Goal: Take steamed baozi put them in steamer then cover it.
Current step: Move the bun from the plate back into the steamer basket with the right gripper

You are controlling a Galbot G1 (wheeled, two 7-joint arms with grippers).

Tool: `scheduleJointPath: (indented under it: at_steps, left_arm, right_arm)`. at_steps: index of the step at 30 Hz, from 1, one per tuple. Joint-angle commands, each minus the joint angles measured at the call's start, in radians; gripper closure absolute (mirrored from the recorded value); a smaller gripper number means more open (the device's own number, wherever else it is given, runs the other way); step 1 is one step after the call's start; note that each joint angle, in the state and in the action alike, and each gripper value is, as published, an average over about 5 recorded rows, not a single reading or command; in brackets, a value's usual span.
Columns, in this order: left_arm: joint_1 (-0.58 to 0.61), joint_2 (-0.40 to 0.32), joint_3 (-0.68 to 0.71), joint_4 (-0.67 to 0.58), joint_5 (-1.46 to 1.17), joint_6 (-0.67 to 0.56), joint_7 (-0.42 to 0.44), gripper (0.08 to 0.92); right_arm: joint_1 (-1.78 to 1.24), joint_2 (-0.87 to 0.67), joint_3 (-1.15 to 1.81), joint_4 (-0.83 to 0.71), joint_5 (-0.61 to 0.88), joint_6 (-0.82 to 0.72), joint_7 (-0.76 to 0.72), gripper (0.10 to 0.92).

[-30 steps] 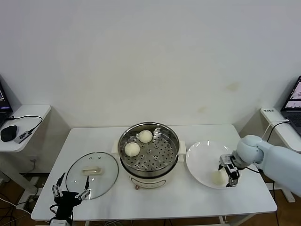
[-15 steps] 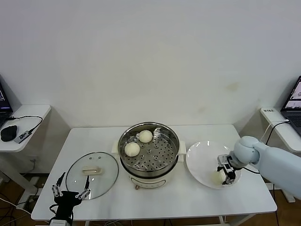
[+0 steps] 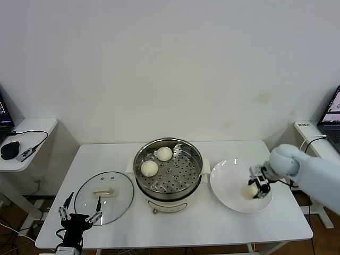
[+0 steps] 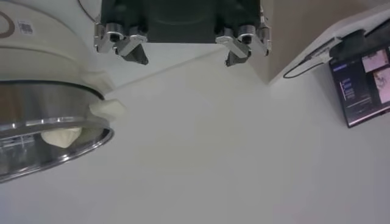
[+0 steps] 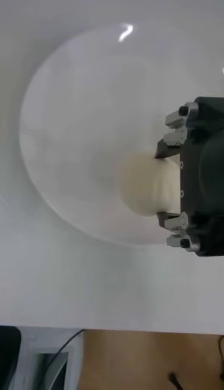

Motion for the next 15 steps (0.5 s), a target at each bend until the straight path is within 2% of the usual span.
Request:
scheduleJointPath:
  at_steps: [1,7,15]
  left_arm:
    - [0.0,0.003,0.001,-0.002,0.0,0.001,0.0,0.177]
    - [-0.005,0.01,-0.001,-0.005,-0.001,0.002,0.0,0.177]
    - [-0.012,0.012,-0.001,-0.012,-0.001,0.008,0.002,0.177]
  right_arm:
    - [0.186,-0.009,-0.019,0.006,0.076,-0.001,-0.012,0.457]
    - [0.388,0.035,-0.121,-0.001,0.163,-0.003,-0.016,0.457]
    - [0.628,0.204,-0.267,-0.004,0.265,-0.019,-0.007,0.457]
